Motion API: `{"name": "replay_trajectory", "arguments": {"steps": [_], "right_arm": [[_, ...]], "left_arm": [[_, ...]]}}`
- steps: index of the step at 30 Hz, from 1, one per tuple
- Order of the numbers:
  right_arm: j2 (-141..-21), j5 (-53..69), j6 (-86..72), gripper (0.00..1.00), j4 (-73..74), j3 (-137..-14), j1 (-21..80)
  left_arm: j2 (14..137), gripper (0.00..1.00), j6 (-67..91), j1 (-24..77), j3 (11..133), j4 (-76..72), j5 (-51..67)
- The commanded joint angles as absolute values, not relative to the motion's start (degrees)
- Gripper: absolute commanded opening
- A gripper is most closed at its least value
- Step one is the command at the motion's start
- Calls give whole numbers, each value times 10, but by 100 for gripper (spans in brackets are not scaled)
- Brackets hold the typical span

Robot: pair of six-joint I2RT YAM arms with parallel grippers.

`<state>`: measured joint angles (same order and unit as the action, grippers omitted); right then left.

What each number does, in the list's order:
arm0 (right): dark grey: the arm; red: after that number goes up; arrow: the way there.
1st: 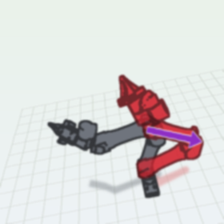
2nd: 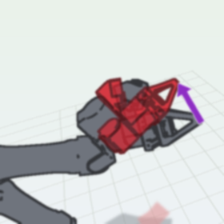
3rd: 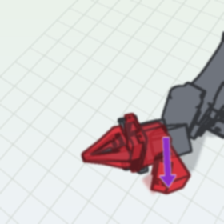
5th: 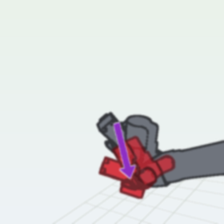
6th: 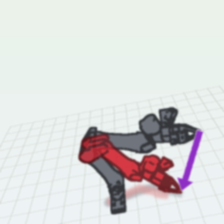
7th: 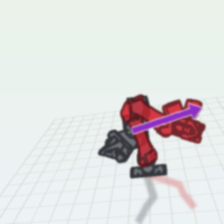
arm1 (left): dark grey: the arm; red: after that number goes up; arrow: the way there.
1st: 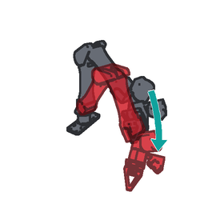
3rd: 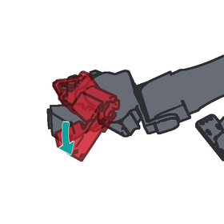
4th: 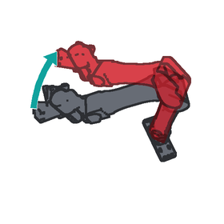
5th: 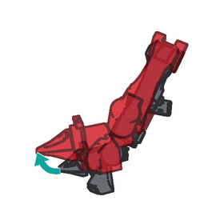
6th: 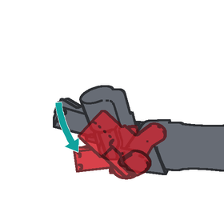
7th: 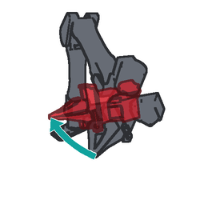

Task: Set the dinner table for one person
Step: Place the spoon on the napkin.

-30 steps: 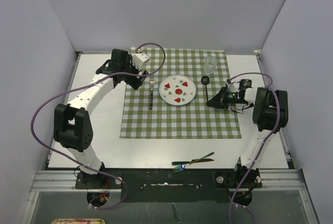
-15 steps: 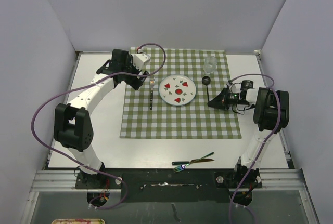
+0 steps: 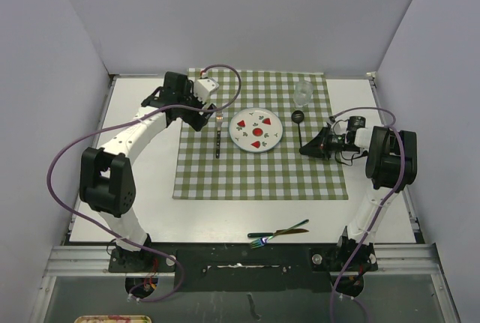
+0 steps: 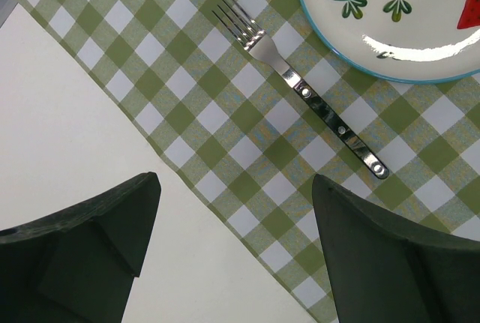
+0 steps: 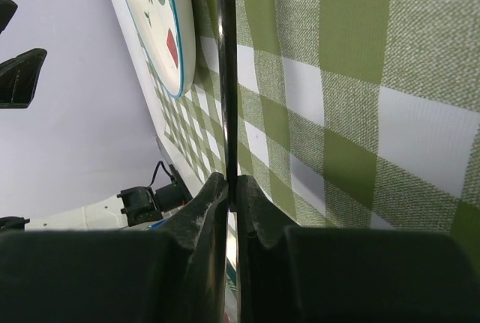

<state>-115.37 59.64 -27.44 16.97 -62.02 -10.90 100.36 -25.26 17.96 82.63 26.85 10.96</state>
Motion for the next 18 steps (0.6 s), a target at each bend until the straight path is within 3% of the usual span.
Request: {"name": "replay_trajectory", "arguments": {"steps": [1,6,18], "right_arm": [[-1144,616,-265,1,188,-637,-111],[-1148,620,-265,7,191,-639,-110],[-1143,624,-269,11,191,-636,-113]], "left_arm": [[1009,82,-261,184,847,263,118],[1011,82,-262,185,852,265,118],[1017,82,-265,190,859,270,117]]}}
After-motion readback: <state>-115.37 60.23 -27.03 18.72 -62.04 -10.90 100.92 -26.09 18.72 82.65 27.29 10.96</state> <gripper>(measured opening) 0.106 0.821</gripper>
